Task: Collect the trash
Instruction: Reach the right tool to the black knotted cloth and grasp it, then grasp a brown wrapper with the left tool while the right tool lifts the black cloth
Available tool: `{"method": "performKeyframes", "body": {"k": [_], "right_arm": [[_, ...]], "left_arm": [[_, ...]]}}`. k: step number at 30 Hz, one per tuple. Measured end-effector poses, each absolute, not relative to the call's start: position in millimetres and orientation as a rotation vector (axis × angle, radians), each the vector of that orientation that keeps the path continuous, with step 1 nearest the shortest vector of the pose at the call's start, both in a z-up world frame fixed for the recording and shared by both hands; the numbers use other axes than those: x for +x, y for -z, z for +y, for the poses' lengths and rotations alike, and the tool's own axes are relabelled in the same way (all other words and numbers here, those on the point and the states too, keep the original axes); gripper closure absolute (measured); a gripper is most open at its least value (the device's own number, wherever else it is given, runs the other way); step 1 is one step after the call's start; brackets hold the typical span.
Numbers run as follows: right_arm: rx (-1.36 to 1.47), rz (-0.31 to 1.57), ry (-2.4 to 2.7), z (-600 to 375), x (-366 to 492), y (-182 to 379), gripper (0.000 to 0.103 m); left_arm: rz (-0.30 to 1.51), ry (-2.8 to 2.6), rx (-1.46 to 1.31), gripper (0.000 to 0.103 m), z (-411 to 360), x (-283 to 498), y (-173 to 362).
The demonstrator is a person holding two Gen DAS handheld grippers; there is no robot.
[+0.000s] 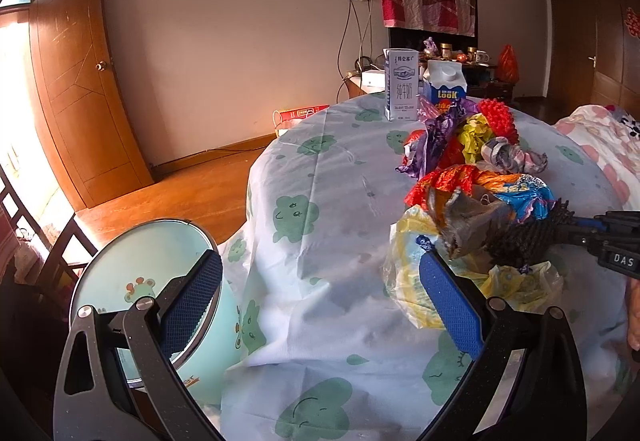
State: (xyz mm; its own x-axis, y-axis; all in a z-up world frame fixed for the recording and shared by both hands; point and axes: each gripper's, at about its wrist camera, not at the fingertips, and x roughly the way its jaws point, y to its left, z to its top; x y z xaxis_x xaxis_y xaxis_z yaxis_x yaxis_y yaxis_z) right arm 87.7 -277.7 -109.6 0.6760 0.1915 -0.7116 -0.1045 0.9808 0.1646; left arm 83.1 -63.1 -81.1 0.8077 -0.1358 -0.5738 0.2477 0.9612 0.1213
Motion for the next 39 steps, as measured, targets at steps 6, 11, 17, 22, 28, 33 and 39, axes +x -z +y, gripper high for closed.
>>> {"method": "performKeyframes", "body": {"k": [6,11,17,22,28,33,39], "right_arm": [[0.079,0.736,-0.129,-288,64,86,0.091],[0.112,0.72,-0.057,-315,55,85,0.091],[0.149,0.72,-0.039,-328,46,96,0.091],[0.162,0.692,-0.021,-332,42,93,0.091],[0.159,0.638,-0.014,-328,35,73,0.091],[0.146,0.605,-0.028,-321,34,56,0.091],[0.128,0.587,-0.05,-308,37,47,0.091]], "left_arm": [[0.582,0.257,0.222,0.007,-89,85,74],[0.6,0.302,0.239,0.009,-115,89,76],[0.651,0.4,0.298,0.056,-144,92,91],[0.637,0.436,0.294,0.101,-139,89,84],[0.608,0.472,0.264,0.102,-123,76,64],[0.555,0.461,0.228,0.102,-104,67,42],[0.516,0.441,0.199,0.102,-83,63,24]]}}
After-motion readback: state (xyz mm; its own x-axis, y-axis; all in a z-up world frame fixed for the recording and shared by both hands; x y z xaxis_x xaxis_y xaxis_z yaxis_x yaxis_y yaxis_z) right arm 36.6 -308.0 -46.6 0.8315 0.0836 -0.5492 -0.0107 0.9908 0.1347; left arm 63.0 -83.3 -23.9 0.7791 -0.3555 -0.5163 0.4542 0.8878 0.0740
